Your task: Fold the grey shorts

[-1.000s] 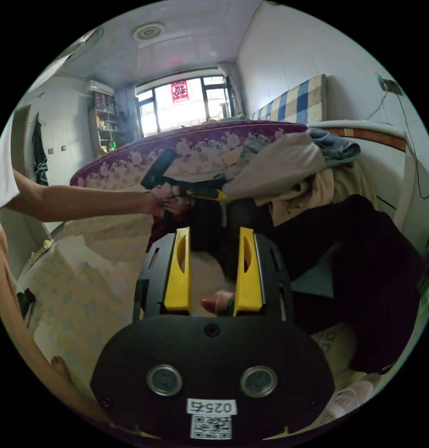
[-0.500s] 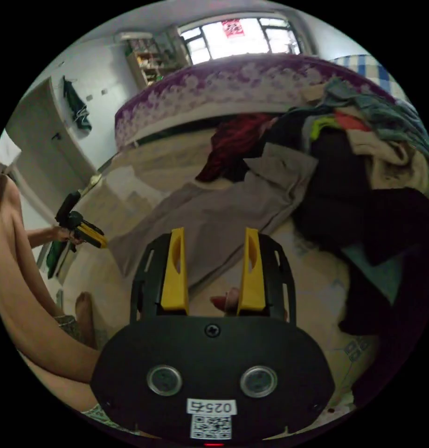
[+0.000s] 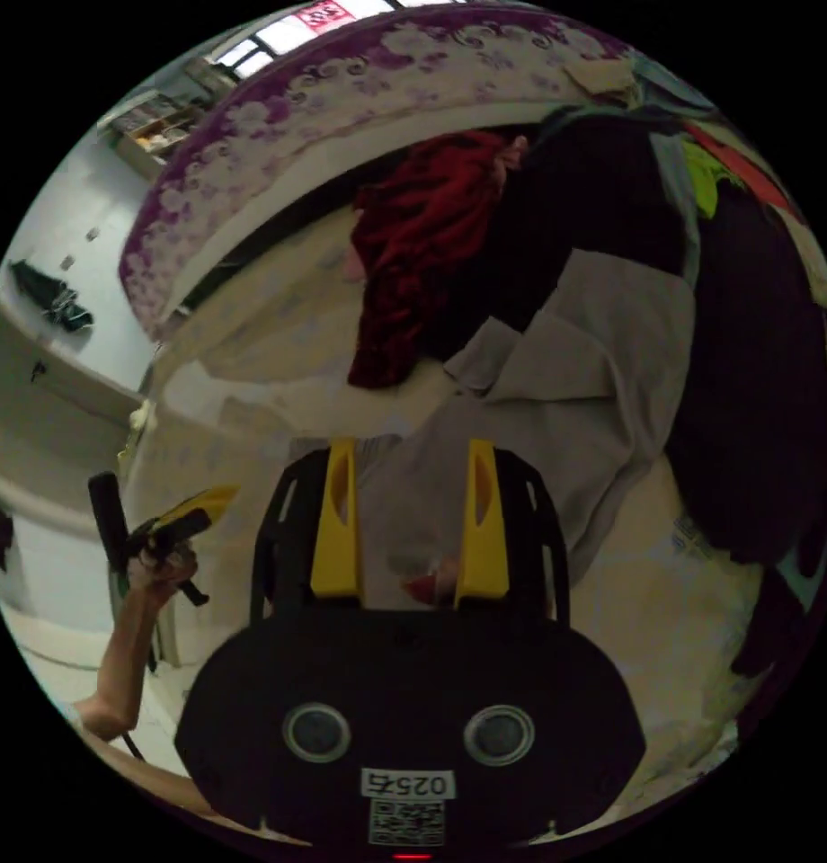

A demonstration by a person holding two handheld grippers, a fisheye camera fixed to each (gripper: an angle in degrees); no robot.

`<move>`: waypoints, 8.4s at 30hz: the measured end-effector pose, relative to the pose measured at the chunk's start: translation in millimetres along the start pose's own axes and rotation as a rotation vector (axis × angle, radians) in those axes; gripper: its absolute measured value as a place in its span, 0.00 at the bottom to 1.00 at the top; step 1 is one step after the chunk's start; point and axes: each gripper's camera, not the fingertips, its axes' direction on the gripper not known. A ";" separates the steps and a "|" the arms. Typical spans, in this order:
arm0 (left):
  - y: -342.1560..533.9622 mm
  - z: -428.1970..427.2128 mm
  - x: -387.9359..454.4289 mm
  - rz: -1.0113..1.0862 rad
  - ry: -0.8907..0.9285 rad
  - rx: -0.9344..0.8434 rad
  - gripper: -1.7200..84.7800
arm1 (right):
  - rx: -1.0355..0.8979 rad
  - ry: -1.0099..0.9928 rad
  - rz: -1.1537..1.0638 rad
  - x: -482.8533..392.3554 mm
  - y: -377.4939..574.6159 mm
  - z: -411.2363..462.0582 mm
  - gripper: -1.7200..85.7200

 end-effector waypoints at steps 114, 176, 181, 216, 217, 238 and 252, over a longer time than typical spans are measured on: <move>735.9 -671.0 -129.6 -1.086 -0.261 0.688 0.11 | -0.048 -0.367 -0.459 -194.5 106.8 66.0 0.17; 683.2 -613.8 -112.0 -1.098 -0.749 0.632 0.04 | -0.535 -0.409 -1.513 -719.1 134.5 307.4 0.12; 656.8 -588.1 -31.9 -0.996 -0.866 0.583 0.06 | -0.580 -0.261 -1.403 -584.4 125.7 278.4 0.13; 440.7 -274.9 167.0 -0.341 -0.830 -0.108 0.01 | -0.529 -0.507 -1.472 -610.0 160.0 343.3 0.14; 450.8 -268.9 154.8 -0.383 -0.783 -0.096 0.01 | -0.526 -0.481 -1.512 -618.4 165.9 348.3 0.14; 463.5 -250.7 125.8 -0.342 -0.759 -0.090 0.01 | -0.644 -0.459 -1.488 -610.6 142.9 382.9 0.09; 435.1 -284.7 151.5 -0.305 -0.479 0.298 0.00 | -0.265 -0.213 -0.496 -164.2 8.6 185.6 0.15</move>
